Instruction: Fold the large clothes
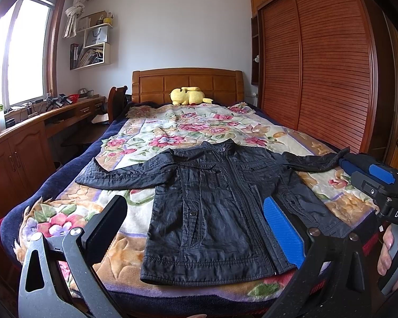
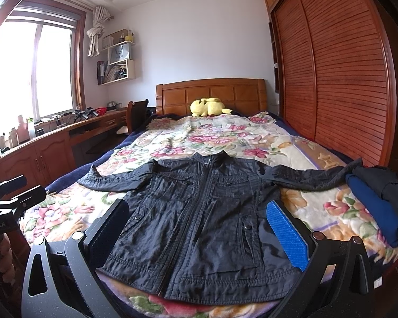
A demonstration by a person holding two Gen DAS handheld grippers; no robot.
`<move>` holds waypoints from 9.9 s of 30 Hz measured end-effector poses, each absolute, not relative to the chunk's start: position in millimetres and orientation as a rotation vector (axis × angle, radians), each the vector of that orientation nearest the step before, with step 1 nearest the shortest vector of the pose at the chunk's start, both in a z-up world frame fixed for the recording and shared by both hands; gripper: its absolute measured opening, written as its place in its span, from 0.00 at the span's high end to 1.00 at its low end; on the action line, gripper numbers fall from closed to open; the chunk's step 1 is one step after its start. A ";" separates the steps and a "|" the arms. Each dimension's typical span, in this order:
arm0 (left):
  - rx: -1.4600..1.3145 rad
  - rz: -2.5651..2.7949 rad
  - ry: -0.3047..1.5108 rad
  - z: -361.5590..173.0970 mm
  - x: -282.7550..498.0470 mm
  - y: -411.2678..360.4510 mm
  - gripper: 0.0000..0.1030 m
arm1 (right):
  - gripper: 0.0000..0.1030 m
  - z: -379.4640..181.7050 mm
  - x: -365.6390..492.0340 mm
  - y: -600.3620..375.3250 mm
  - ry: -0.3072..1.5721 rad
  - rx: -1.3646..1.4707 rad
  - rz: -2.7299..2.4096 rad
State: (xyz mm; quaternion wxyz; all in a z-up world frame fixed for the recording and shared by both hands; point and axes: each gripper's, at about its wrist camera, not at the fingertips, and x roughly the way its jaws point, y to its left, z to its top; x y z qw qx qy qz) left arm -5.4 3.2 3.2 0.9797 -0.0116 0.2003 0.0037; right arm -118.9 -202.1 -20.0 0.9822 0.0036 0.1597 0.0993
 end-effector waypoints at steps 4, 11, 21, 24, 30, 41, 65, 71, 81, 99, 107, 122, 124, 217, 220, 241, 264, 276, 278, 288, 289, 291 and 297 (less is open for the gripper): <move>-0.024 0.009 0.404 7.1 -7.2 5.4 0.00 | 0.00 -20.0 -118.6 -202.7 0.323 0.007 0.200; -0.026 0.014 0.410 6.0 -6.6 8.9 0.00 | 0.00 -21.6 -115.5 -201.7 0.331 0.005 0.205; -0.044 0.060 0.461 -19.6 5.2 31.7 0.00 | 0.00 -34.9 -96.2 -188.9 0.378 -0.027 0.240; -0.052 0.074 0.476 -28.1 8.2 41.4 0.00 | 0.00 -36.1 -90.8 -185.2 0.389 -0.038 0.253; -0.064 0.109 0.506 -46.6 15.2 62.4 0.00 | 0.00 -43.0 -69.4 -173.3 0.422 -0.067 0.285; -0.084 0.178 0.564 -80.5 36.5 103.4 0.00 | 0.00 -59.2 -25.3 -147.2 0.468 -0.110 0.339; -0.120 0.256 0.657 -119.8 138.2 223.4 0.00 | 0.00 -144.0 124.6 -77.8 0.736 -0.205 0.512; -0.146 0.248 0.698 -131.0 184.6 270.3 0.00 | 0.00 -141.4 124.1 -81.8 0.722 -0.194 0.508; -0.284 0.250 0.714 -152.1 263.4 350.3 0.09 | 0.00 -153.3 128.7 -63.9 0.710 -0.250 0.495; -0.546 0.395 0.781 -198.0 340.8 437.2 0.26 | 0.00 -157.9 135.8 -69.0 0.719 -0.197 0.512; -0.561 0.324 0.792 -192.7 342.8 429.1 0.82 | 0.00 -159.2 136.7 -67.6 0.728 -0.197 0.515; -0.211 0.076 0.665 -26.3 336.9 263.7 0.95 | 0.00 -158.9 137.9 -68.5 0.732 -0.189 0.521; -0.174 0.014 0.662 -12.6 335.8 229.0 0.95 | 0.00 -158.7 137.8 -69.0 0.732 -0.186 0.522; -0.110 0.098 0.509 -159.4 157.6 157.4 0.35 | 0.91 -64.5 179.6 -146.2 0.645 -0.191 0.602; -0.109 0.099 0.510 -159.4 157.6 157.3 0.35 | 0.91 -53.4 154.0 -182.3 0.614 -0.197 0.546; -0.075 0.116 0.537 -160.2 160.9 153.6 0.35 | 0.56 -85.8 142.4 -317.1 0.690 -0.153 0.162; -0.069 -0.060 0.560 -78.7 220.1 66.2 0.35 | 0.47 -153.8 164.3 -321.6 0.739 -0.112 0.304; 0.010 -0.265 0.567 -84.6 314.2 -41.4 0.35 | 0.47 -150.6 159.6 -329.4 0.726 -0.061 0.316; 0.029 -0.277 0.581 -95.1 325.4 -50.6 0.35 | 0.47 -150.3 158.8 -330.3 0.723 -0.053 0.316; 0.069 -0.345 0.625 -138.5 332.1 -70.7 0.35 | 0.47 -150.3 157.3 -330.2 0.716 -0.041 0.300; 0.060 -0.355 0.628 -141.7 331.0 -70.3 0.35 | 0.47 -150.0 157.3 -329.4 0.716 -0.044 0.296; 0.053 -0.367 0.641 -146.1 330.1 -69.9 0.35 | 0.47 -149.6 156.8 -328.7 0.714 -0.048 0.294; 0.021 -0.390 0.628 -144.6 326.8 -64.3 0.35 | 0.47 -139.0 155.6 -345.7 0.698 0.023 0.248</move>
